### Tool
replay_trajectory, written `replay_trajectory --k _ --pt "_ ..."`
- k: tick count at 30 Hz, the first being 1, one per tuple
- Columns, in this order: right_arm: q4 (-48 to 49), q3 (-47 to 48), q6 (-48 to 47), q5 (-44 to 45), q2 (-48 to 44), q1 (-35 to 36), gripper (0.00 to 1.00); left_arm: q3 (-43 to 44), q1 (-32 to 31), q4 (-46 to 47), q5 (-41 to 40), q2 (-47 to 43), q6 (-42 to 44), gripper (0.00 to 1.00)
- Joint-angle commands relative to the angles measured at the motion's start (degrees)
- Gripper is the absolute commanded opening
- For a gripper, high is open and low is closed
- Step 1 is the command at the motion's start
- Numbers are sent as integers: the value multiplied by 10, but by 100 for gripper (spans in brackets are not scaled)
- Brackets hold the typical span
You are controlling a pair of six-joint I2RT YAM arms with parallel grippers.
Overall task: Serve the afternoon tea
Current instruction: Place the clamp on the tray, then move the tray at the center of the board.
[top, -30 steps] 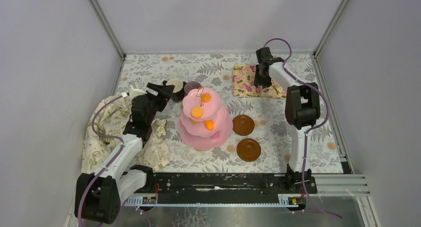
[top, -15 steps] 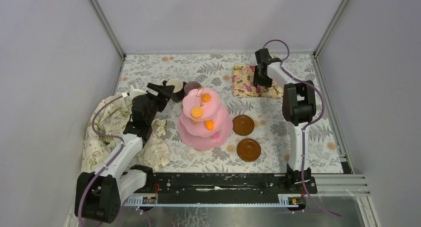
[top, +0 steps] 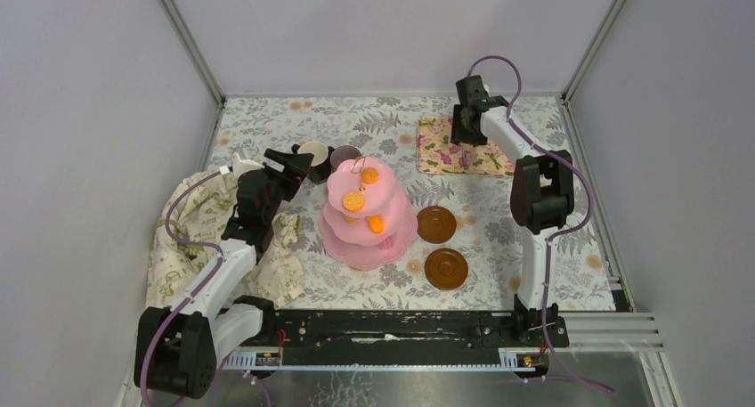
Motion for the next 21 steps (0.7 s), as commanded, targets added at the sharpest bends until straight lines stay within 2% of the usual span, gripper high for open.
replay_trajectory --k 1,11,21 --pt "16 17 -15 -22 -45 49 54 7 4 23 -8 4 10 84" --pt "-4 91 16 -51 30 113 53 10 4 21 -12 7 12 84" --pt "-34 150 34 -39 103 126 53 5 4 23 -12 8 10 84"
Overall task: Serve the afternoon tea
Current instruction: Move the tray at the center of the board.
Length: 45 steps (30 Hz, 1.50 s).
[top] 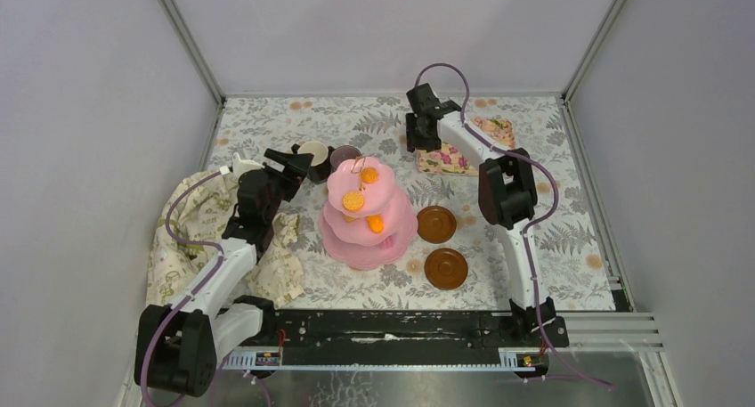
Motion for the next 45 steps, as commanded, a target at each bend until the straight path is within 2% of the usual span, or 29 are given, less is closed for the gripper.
replay_trajectory --k 1,10,18,21,33,45 --pt "-20 28 8 8 15 4 53 6 4 24 -7 4 10 84" --pt "-25 44 -13 35 49 6 46 3 4 25 -9 8 11 84" --pt "-19 16 -35 64 53 5 24 4 5 37 -2 25 6 84" --pt "-12 -1 -34 68 43 -6 19 3 4 37 -1 25 5 84" --pt "20 -58 -13 49 7 -81 15 -1 5 36 -3 20 7 84" --pt "30 -72 -10 33 6 -156 14 1 5 36 -6 23 10 84"
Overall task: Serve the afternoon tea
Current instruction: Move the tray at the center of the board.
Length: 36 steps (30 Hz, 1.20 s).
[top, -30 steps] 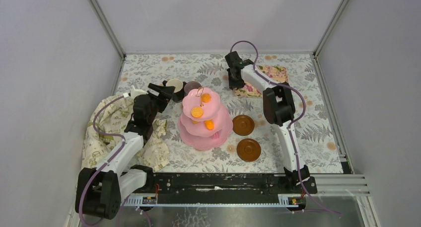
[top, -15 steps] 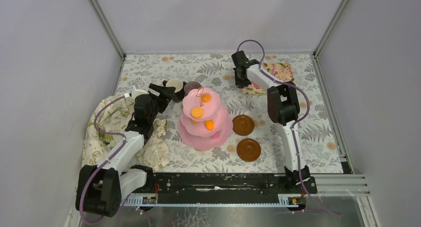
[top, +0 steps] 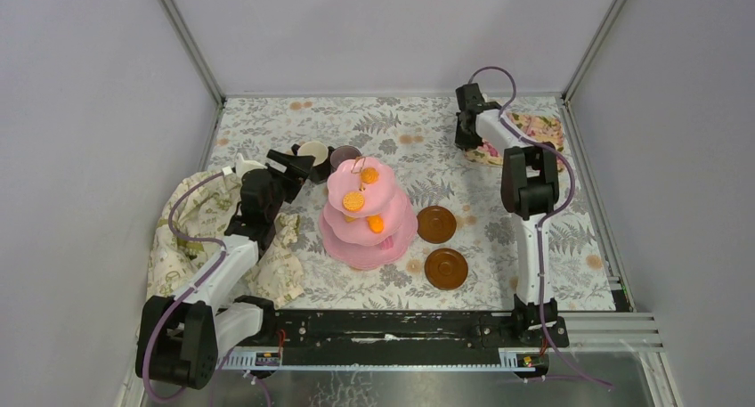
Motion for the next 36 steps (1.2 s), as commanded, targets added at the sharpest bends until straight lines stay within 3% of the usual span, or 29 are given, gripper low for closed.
replay_trajectory --k 1,15,24,36 --pt "-10 -23 1 -8 -20 -29 14 2 5 34 -6 0 9 84" --pt "45 -76 -108 83 -41 -57 10 0 5 43 2 -1 1 84" --pt "107 -120 -145 35 -45 -71 6 1 5 43 2 -13 -8 84" --pt "142 -188 -179 56 -63 -62 1 -4 5 61 12 -16 -26 84"
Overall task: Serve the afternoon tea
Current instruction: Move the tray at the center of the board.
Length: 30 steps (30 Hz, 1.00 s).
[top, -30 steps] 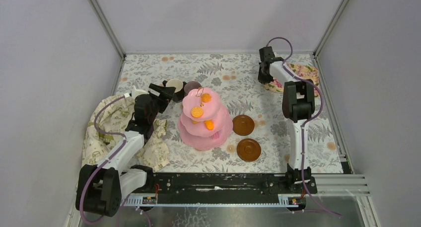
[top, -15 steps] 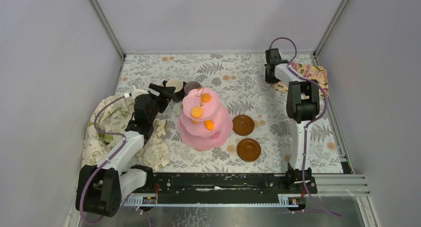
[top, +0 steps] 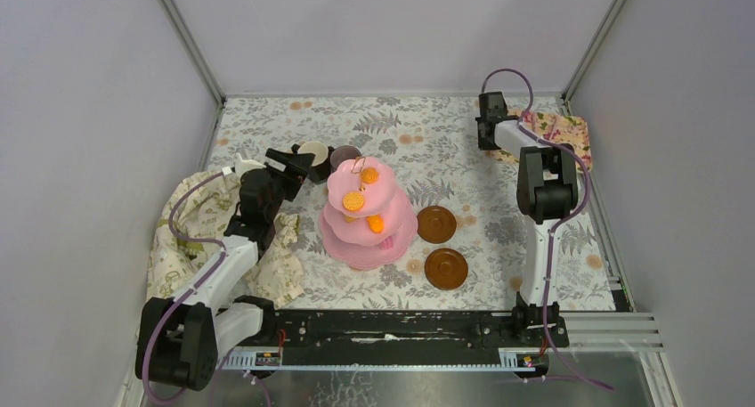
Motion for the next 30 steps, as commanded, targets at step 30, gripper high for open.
replay_trajectory --k 30 --pt "-69 -6 44 98 -113 58 36 11 6 -44 -27 -79 29 85"
